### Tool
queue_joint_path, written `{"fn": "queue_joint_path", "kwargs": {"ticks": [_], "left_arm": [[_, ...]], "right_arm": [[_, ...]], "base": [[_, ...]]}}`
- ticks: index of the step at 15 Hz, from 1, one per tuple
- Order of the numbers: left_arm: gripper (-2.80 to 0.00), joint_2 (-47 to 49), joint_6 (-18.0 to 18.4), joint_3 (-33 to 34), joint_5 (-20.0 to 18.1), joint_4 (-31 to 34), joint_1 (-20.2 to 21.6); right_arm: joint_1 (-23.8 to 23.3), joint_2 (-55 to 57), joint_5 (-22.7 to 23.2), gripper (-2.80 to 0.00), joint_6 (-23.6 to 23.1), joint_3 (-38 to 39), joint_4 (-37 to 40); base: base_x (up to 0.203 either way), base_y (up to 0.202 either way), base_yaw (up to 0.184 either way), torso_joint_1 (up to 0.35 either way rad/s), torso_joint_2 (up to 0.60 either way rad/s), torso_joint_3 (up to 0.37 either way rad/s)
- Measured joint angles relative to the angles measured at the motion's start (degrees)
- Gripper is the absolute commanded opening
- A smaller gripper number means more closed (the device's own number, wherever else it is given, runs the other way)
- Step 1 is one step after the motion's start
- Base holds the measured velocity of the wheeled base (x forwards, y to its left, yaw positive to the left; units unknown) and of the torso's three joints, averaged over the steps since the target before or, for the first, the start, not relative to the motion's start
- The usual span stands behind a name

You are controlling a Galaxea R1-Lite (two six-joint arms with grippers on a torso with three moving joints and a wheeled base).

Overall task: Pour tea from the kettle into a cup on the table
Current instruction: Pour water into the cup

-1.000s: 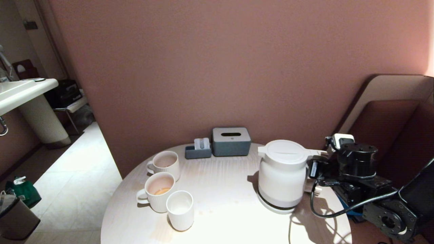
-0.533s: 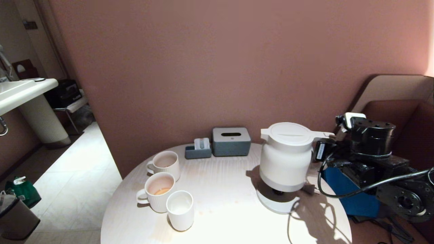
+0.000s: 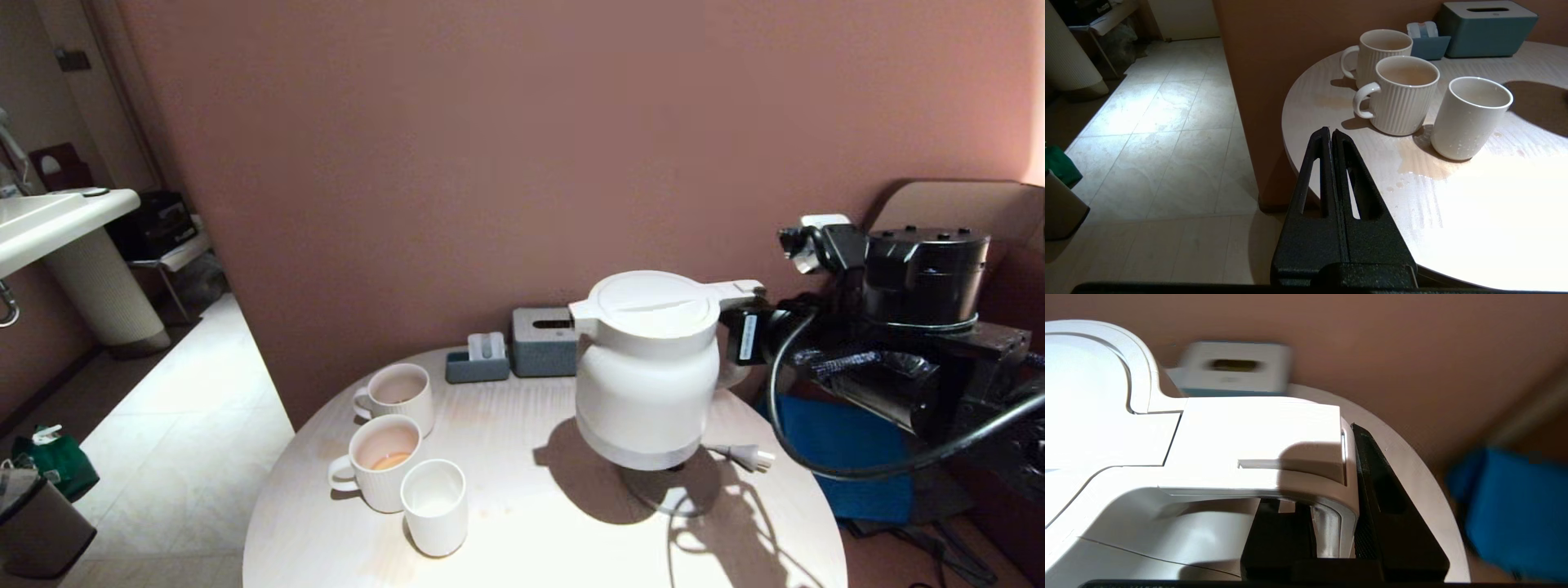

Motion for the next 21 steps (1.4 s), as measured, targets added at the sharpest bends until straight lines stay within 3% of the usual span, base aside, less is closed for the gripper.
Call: {"fn": "queue_joint_path", "kwargs": {"ticks": [3, 9, 17, 21], "left_arm": [[-2.80, 0.0, 0.0, 0.0, 0.0, 0.0, 0.0], [-2.80, 0.0, 0.0, 0.0, 0.0, 0.0, 0.0], [-2.80, 0.0, 0.0, 0.0, 0.0, 0.0, 0.0], [-2.80, 0.0, 0.0, 0.0, 0.0, 0.0, 0.0]], "right_arm": [[3.7, 0.8, 0.4, -2.80, -5.0, -3.0, 0.7], [11.4, 6.8, 0.3, -2.80, -9.3, -3.7, 0.9], [20.3, 13.9, -4.7, -2.80, -9.8, -3.9, -0.7], [21.4, 15.7, -6.1, -2.80, -10.9, -4.8, -0.7]], "base": [[0.000, 0.000, 0.000, 0.000, 0.00, 0.000], [0.000, 0.000, 0.000, 0.000, 0.00, 0.000], [0.000, 0.000, 0.000, 0.000, 0.00, 0.000], [0.000, 0.000, 0.000, 0.000, 0.00, 0.000]]}}
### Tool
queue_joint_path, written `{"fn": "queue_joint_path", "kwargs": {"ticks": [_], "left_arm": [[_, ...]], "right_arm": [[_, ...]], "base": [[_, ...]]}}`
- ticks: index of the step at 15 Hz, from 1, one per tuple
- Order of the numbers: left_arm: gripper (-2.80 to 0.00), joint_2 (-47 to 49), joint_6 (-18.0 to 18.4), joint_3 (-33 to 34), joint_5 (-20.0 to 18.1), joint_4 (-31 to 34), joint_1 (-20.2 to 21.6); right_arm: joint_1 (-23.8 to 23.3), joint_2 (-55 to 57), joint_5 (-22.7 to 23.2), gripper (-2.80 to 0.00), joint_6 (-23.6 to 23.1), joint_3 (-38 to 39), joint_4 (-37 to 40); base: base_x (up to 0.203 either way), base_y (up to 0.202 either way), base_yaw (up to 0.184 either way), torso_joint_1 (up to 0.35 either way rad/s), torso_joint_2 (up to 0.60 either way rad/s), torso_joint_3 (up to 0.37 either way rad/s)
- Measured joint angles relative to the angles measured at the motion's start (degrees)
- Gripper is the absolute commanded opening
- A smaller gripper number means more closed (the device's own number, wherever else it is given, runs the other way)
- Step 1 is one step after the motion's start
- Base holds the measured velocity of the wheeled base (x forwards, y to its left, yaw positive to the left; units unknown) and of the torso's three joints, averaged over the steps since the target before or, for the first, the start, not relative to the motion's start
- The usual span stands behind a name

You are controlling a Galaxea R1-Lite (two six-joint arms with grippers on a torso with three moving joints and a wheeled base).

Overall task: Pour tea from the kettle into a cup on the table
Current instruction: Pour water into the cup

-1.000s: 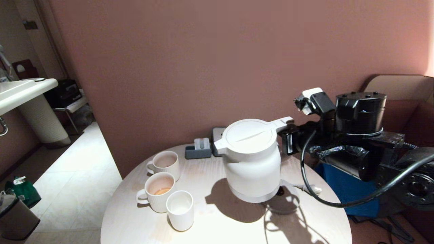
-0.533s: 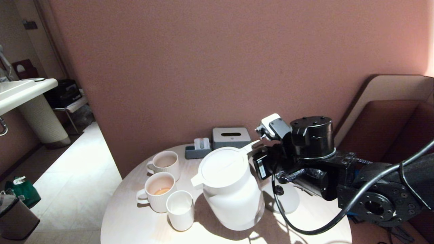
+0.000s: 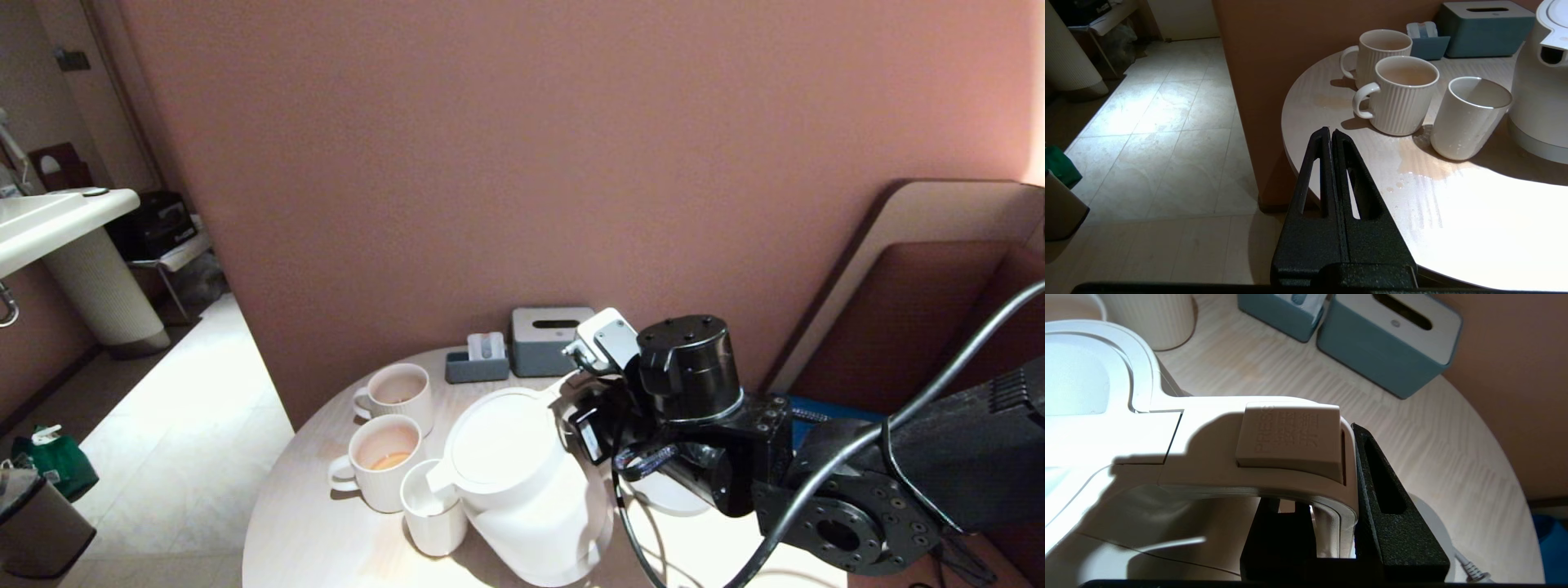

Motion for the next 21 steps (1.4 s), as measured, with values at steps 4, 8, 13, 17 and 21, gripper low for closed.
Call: {"fn": "queue_joint_path", "kwargs": {"ticks": [4, 8, 13, 17, 21], "left_arm": [[-2.80, 0.0, 0.0, 0.0, 0.0, 0.0, 0.0], [-2.80, 0.0, 0.0, 0.0, 0.0, 0.0, 0.0], [-2.80, 0.0, 0.0, 0.0, 0.0, 0.0, 0.0], [-2.80, 0.0, 0.0, 0.0, 0.0, 0.0, 0.0], [-2.80, 0.0, 0.0, 0.0, 0.0, 0.0, 0.0]], "right_arm": [[-0.1, 1.0, -1.2, -2.80, -2.3, -2.4, 0.1], [-0.6, 2.0, -3.4, -2.80, -5.9, -5.0, 0.2], [-1.1, 3.9, -5.8, -2.80, -8.9, -6.3, 0.1], [-1.1, 6.4, -7.8, -2.80, -12.3, -9.7, 0.1], [-1.0, 7.4, -7.9, -2.80, -14.2, -12.6, 0.7]], "base": [[0.000, 0.000, 0.000, 0.000, 0.00, 0.000], [0.000, 0.000, 0.000, 0.000, 0.00, 0.000], [0.000, 0.000, 0.000, 0.000, 0.00, 0.000], [0.000, 0.000, 0.000, 0.000, 0.00, 0.000], [0.000, 0.000, 0.000, 0.000, 0.00, 0.000]]}}
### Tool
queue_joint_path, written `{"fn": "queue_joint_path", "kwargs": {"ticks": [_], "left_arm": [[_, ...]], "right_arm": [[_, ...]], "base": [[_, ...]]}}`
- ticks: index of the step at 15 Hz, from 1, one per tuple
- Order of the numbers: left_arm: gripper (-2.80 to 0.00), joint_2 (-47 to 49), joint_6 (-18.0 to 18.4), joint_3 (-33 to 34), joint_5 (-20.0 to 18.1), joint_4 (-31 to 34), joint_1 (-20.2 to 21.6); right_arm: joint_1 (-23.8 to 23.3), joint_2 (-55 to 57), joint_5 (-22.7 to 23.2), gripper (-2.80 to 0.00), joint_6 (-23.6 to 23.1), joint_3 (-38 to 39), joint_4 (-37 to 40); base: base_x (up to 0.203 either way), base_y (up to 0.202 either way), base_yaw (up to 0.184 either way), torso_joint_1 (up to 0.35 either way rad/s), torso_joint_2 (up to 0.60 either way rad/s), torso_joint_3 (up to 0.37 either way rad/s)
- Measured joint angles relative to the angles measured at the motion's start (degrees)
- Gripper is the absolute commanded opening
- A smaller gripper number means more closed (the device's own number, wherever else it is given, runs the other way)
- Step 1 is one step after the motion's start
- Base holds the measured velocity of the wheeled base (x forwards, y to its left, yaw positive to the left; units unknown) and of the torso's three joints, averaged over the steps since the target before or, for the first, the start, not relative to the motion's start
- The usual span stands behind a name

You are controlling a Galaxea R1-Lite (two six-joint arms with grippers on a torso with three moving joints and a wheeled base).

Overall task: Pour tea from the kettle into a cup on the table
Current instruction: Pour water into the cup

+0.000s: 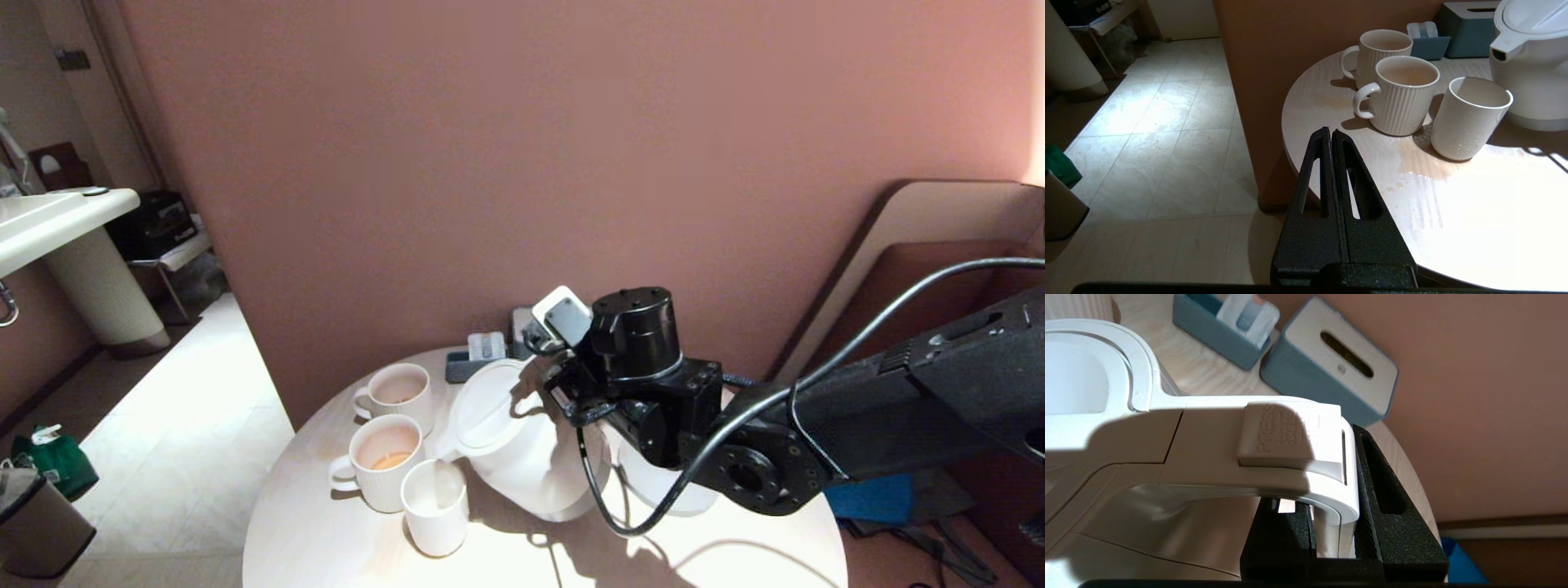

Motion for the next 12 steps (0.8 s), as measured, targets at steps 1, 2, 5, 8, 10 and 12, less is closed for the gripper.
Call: {"fn": "queue_joint_path", "kwargs": {"ticks": [1, 2, 5, 8, 10, 12], "left_arm": [[-2.80, 0.0, 0.0, 0.0, 0.0, 0.0, 0.0], [-2.80, 0.0, 0.0, 0.0, 0.0, 0.0, 0.0], [-2.80, 0.0, 0.0, 0.0, 0.0, 0.0, 0.0], [-2.80, 0.0, 0.0, 0.0, 0.0, 0.0, 0.0], [-2.80, 0.0, 0.0, 0.0, 0.0, 0.0, 0.0], [-2.80, 0.0, 0.0, 0.0, 0.0, 0.0, 0.0]], "right_arm": [[0.0, 0.1, 0.0, -2.80, -0.5, -0.6, 0.5], [0.0, 0.1, -0.1, -2.80, -1.0, -1.2, 1.3], [0.1, 0.1, -0.1, -2.80, -2.5, -2.8, 1.7], [0.1, 0.1, 0.0, -2.80, -5.7, -3.6, 1.7], [0.1, 0.1, -0.1, -2.80, -8.8, -4.4, 1.8], [0.2, 0.1, -0.8, -2.80, -11.9, -5.2, 2.0]], "base": [[0.000, 0.000, 0.000, 0.000, 0.00, 0.000], [0.000, 0.000, 0.000, 0.000, 0.00, 0.000], [0.000, 0.000, 0.000, 0.000, 0.00, 0.000], [0.000, 0.000, 0.000, 0.000, 0.00, 0.000], [0.000, 0.000, 0.000, 0.000, 0.00, 0.000], [0.000, 0.000, 0.000, 0.000, 0.00, 0.000]]}}
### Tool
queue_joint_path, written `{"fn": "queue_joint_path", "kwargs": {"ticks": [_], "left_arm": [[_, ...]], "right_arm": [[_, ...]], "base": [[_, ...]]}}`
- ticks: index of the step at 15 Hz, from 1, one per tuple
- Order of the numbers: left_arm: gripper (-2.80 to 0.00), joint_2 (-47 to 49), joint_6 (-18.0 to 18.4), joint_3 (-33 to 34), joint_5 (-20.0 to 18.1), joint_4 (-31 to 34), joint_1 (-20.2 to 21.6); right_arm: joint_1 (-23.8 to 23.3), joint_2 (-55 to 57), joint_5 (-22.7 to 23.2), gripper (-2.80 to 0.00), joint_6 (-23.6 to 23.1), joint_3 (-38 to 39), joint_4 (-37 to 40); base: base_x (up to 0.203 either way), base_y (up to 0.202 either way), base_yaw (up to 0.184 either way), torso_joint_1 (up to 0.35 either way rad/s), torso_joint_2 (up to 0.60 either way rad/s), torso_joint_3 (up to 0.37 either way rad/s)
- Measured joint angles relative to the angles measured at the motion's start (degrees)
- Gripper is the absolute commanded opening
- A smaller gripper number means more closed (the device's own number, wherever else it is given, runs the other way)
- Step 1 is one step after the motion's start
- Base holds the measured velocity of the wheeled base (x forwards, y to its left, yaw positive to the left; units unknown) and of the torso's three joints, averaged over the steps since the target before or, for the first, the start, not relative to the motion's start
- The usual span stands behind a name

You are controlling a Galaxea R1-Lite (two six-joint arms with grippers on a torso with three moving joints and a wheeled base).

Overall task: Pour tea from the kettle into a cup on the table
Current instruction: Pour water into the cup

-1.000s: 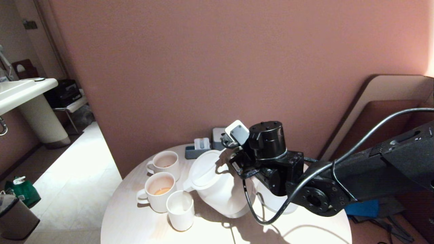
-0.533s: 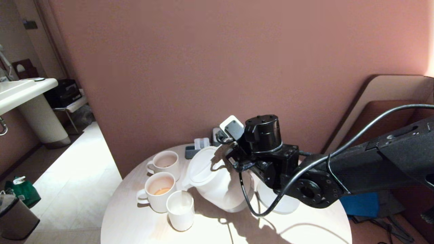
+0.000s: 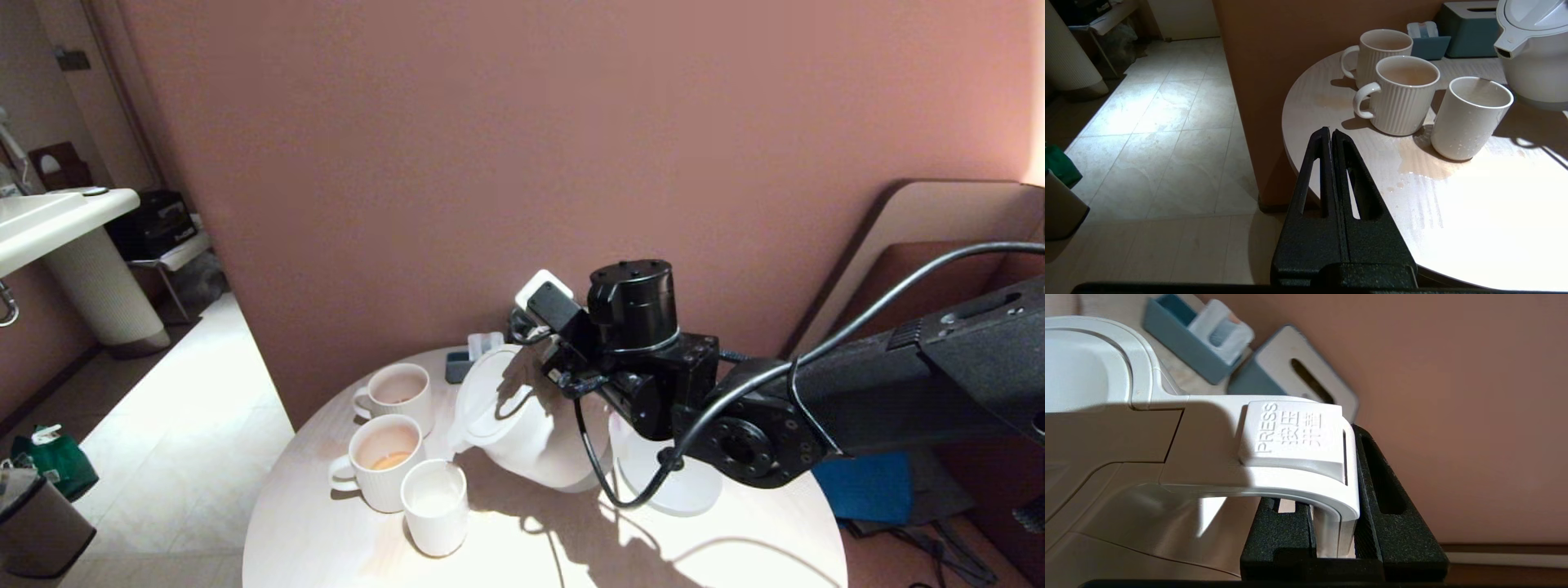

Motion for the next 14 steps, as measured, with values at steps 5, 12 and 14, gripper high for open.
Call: {"fn": "queue_joint_path", "kwargs": {"ticks": [5, 12, 14], "left_arm": [[-2.80, 0.0, 0.0, 0.0, 0.0, 0.0, 0.0], [-2.80, 0.0, 0.0, 0.0, 0.0, 0.0, 0.0], [-2.80, 0.0, 0.0, 0.0, 0.0, 0.0, 0.0]], "right_arm": [[0.9, 0.0, -0.6, -2.80, -4.4, -1.6, 0.8], [3.8, -0.1, -2.4, -2.80, -4.8, -4.4, 5.8], [4.2, -0.1, -3.1, -2.80, -5.1, -5.9, 7.9]], "base": [[0.000, 0.000, 0.000, 0.000, 0.00, 0.000], [0.000, 0.000, 0.000, 0.000, 0.00, 0.000], [0.000, 0.000, 0.000, 0.000, 0.00, 0.000]]}}
